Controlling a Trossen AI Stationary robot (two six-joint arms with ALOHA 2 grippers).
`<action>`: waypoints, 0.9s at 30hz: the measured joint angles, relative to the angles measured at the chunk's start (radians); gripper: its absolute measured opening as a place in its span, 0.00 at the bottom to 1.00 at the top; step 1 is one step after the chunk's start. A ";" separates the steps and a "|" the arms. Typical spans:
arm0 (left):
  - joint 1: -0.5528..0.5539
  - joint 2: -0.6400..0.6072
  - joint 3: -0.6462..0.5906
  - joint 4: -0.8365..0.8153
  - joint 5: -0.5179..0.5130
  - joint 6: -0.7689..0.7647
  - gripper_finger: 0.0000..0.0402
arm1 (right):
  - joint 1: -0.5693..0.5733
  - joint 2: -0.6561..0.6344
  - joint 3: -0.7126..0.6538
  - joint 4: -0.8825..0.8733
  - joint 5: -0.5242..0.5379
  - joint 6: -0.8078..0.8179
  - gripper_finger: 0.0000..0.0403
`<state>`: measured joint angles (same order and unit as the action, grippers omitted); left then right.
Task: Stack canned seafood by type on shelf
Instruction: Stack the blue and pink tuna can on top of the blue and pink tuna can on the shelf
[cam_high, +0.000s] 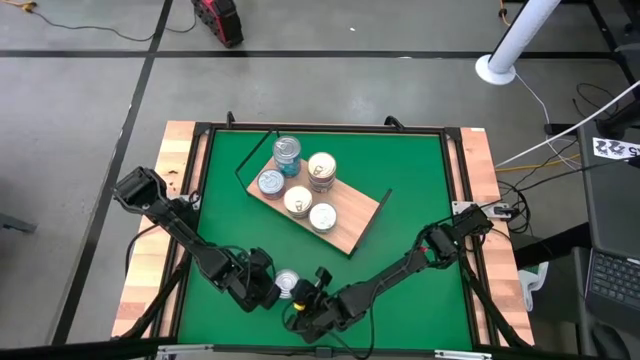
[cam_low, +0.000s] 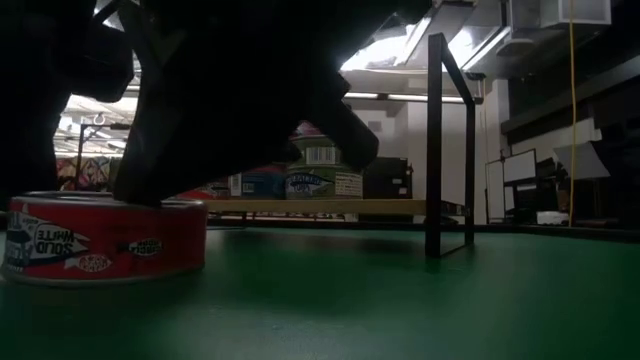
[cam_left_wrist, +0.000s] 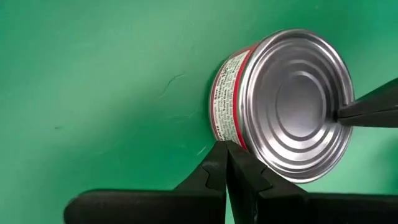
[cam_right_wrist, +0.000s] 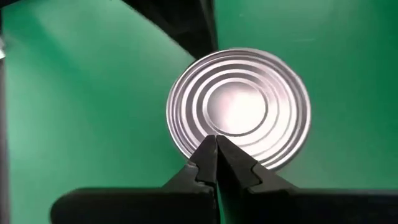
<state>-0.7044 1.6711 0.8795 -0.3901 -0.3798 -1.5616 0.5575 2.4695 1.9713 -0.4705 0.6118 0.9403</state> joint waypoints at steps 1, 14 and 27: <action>0.000 0.000 0.000 0.010 -0.004 0.008 0.00 | 0.000 0.000 0.000 -0.001 -0.007 -0.001 0.02; 0.004 -0.004 0.050 0.035 -0.052 0.108 0.00 | 0.008 -0.002 -0.001 0.003 -0.112 -0.002 0.02; -0.003 -0.004 0.130 0.051 -0.014 0.204 0.00 | 0.041 0.009 -0.008 -0.023 -0.134 0.008 0.02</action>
<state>-0.7071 1.6668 1.0091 -0.3390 -0.3939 -1.3579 0.5986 2.4786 1.9636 -0.4931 0.4779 0.9485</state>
